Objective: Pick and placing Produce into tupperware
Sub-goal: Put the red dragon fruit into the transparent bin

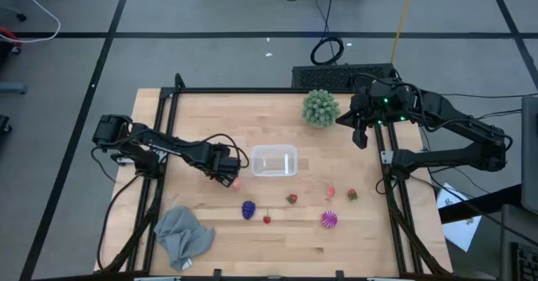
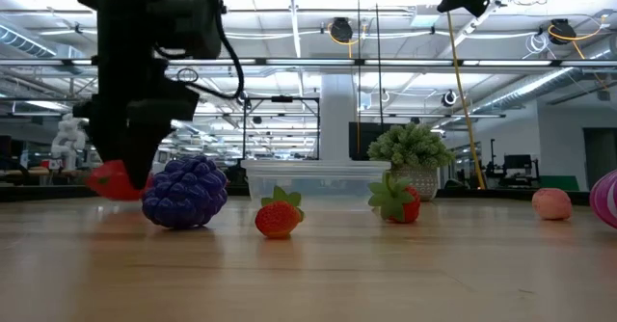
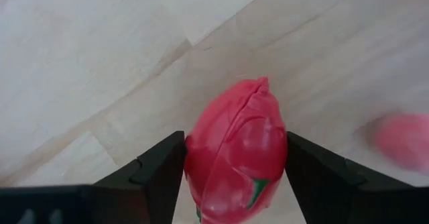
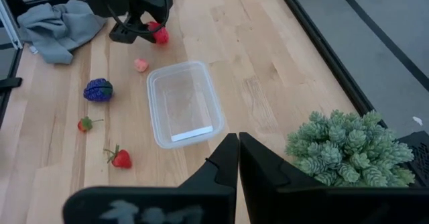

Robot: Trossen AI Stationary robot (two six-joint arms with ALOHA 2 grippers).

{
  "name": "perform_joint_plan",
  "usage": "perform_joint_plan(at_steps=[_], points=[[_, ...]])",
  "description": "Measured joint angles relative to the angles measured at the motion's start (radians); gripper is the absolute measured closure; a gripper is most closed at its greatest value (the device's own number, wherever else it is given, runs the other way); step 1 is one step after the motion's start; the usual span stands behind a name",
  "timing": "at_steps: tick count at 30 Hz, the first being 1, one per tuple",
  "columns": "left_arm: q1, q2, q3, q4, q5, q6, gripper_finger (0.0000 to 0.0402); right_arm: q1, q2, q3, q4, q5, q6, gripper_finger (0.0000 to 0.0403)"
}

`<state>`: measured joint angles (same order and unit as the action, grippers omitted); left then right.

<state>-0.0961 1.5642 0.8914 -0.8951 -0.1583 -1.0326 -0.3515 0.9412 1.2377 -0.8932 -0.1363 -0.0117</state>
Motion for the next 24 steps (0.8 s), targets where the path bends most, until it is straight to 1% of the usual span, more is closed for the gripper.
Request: perform_joint_plan(at_steps=[4, 9, 14, 15, 18, 22, 24], points=[[0.007, -0.009, 0.044, -0.013, -0.001, 0.031, 0.0163, 0.0, 0.0, 0.0, 0.0, 0.0, 0.0, 0.0399], [0.023, -0.033, 0.135, -0.041, -0.012, 0.081, 0.0163, 0.0, 0.0, 0.0, 0.0, 0.0, 0.0, 0.0399], [0.03, -0.037, 0.264, -0.004, -0.107, 0.179, 0.0163, 0.0, 0.0, 0.0, 0.0, 0.0, 0.0, 0.0399], [0.03, -0.035, 0.284, 0.009, -0.125, 0.213, 0.0163, 0.0, 0.0, 0.0, 0.0, 0.0, 0.0, 0.0399], [0.033, -0.026, 0.336, 0.139, -0.14, 0.329, 0.0163, 0.0, 0.0, 0.0, -0.001, 0.0, 0.0, 0.0399], [0.049, -0.015, 0.344, 0.292, -0.122, 0.431, 0.0163, 0.0, 0.0, 0.0, -0.001, 0.0, 0.0, 0.0399], [0.061, -0.003, 0.343, 0.305, -0.111, 0.46, 0.0163, 0.0, 0.0, 0.0, -0.001, 0.0, 0.0, 0.0399]])
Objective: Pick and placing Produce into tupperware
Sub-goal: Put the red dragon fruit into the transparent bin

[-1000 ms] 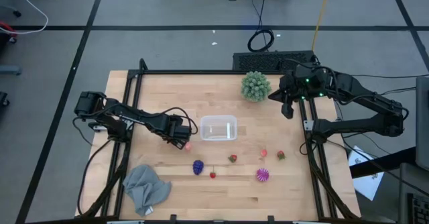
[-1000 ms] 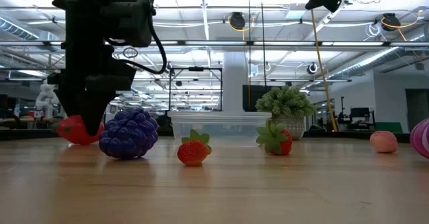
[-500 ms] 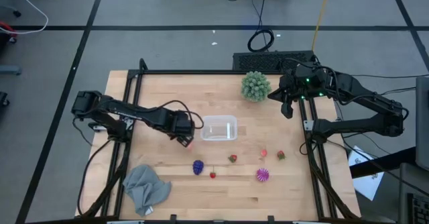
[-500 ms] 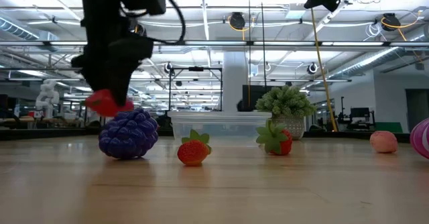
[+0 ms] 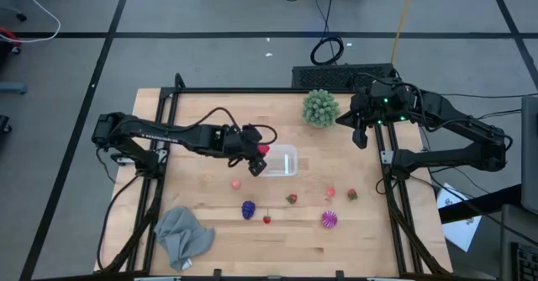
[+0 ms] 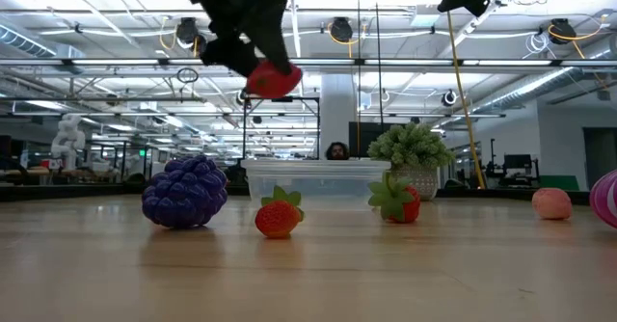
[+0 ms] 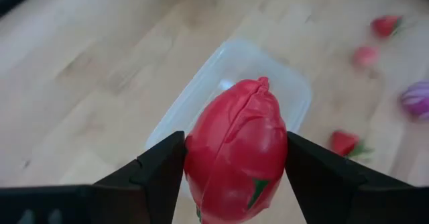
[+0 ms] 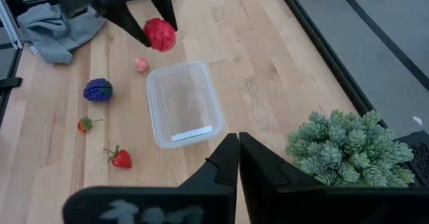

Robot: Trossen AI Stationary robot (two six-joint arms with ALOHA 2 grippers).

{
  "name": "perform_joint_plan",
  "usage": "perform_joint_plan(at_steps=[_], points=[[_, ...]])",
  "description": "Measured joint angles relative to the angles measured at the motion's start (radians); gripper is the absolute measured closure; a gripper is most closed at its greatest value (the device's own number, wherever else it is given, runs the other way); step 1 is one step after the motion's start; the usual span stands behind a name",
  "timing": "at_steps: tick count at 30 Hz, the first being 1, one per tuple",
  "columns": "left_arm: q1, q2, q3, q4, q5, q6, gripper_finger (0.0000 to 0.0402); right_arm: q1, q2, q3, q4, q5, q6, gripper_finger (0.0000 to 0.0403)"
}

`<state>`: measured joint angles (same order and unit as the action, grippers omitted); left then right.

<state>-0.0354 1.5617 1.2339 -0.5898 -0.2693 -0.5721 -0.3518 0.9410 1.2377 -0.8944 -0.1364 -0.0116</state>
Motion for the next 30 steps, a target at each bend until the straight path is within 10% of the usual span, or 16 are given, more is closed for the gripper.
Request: perform_joint_plan(at_steps=[30], points=[[0.06, 0.26, -0.001, 0.128, 0.132, 0.078, 0.0163, 0.0, 0.0, 0.0, 0.016, 0.0, -0.001, 0.0399]])
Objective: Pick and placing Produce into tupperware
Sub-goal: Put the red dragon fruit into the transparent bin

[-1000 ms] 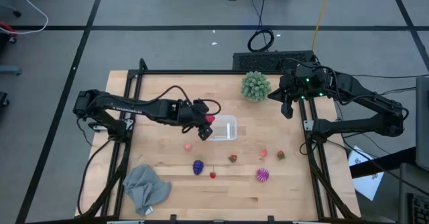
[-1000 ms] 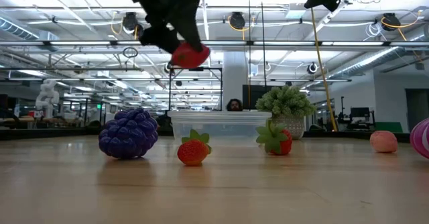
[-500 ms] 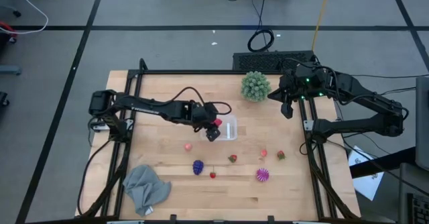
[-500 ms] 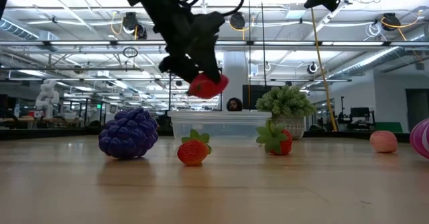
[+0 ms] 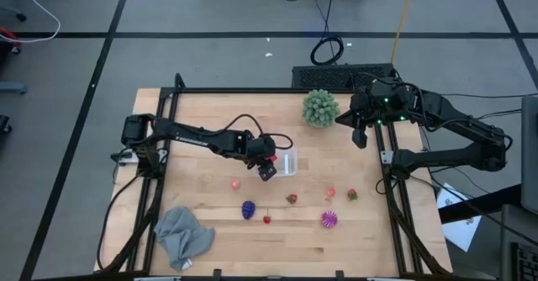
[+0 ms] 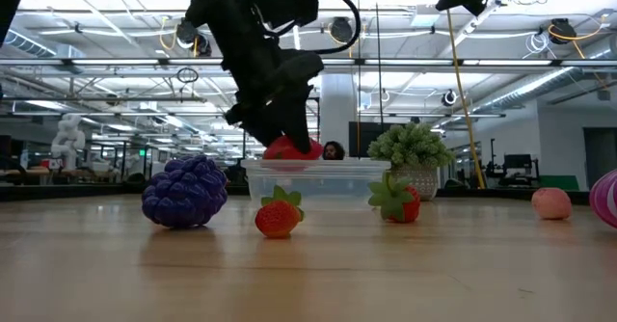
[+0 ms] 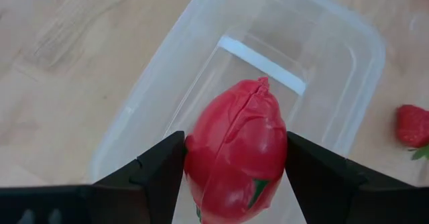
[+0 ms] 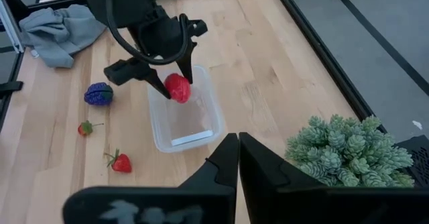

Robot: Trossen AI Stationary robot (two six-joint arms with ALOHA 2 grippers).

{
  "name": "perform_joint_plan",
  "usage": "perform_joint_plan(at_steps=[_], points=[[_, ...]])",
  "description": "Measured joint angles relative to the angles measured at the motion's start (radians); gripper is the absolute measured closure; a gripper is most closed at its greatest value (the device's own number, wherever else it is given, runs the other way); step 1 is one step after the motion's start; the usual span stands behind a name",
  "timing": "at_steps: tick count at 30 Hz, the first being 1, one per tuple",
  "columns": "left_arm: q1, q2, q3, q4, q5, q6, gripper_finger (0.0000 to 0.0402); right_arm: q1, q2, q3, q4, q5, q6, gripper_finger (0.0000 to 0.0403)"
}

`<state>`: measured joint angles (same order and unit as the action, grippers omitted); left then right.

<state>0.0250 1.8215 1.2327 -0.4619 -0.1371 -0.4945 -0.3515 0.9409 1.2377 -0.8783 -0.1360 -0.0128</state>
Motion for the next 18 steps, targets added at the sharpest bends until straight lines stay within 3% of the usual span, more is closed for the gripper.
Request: perform_joint_plan(at_steps=[18], points=[[0.0, 0.055, 0.0, 0.021, 0.007, 0.011, 0.0163, 0.0, 0.0, 0.0, 0.012, 0.0, 0.0, 0.0399]])
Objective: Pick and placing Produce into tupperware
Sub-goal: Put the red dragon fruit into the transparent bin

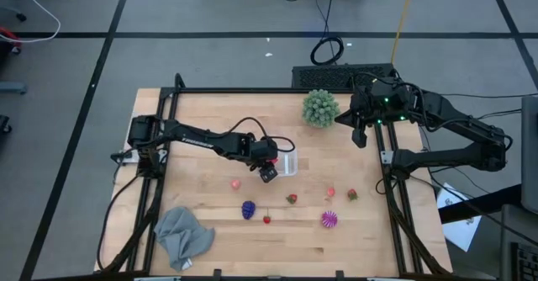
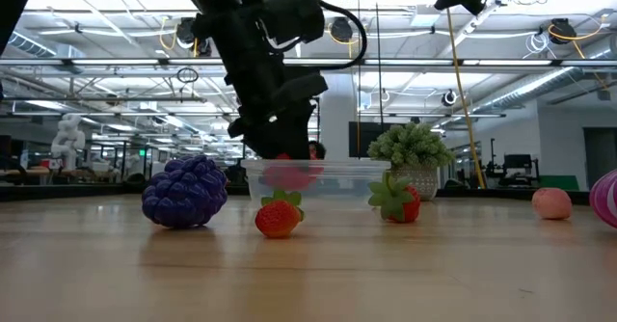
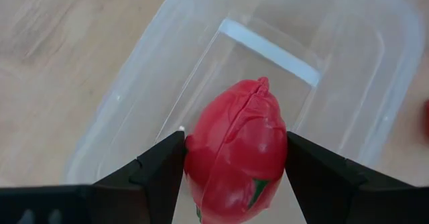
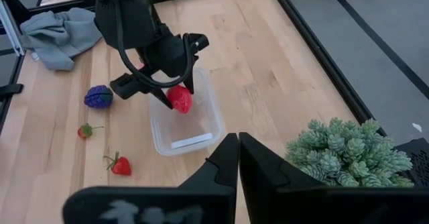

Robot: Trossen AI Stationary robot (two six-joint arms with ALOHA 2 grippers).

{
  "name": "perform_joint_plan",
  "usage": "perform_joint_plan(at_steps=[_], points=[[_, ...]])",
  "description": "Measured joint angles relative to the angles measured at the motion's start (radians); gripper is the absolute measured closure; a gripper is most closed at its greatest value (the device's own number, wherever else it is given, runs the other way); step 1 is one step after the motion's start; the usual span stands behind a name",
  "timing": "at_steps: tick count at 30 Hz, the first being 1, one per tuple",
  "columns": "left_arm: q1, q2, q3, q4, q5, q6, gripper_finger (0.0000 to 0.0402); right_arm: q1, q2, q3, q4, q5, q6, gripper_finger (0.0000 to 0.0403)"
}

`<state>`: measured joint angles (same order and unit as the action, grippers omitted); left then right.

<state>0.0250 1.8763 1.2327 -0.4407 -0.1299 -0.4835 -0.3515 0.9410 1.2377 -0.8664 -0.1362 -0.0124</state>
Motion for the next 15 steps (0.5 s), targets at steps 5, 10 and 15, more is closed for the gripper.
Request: perform_joint_plan(at_steps=[5, 10, 15], points=[[0.008, 0.005, 0.0, 0.019, 0.002, -0.016, 0.0163, 0.0, 0.0, 0.0, 0.002, 0.0, 0.0, 0.0399], [0.02, 0.005, 0.0, 0.025, 0.007, -0.028, 0.0163, 0.0, 0.0, 0.0, 0.001, 0.0, 0.0, 0.0399], [0.022, 0.005, 0.0, 0.026, 0.025, -0.031, 0.0162, 0.0, 0.0, 0.0, 0.002, 0.0, 0.0, 0.0399]])
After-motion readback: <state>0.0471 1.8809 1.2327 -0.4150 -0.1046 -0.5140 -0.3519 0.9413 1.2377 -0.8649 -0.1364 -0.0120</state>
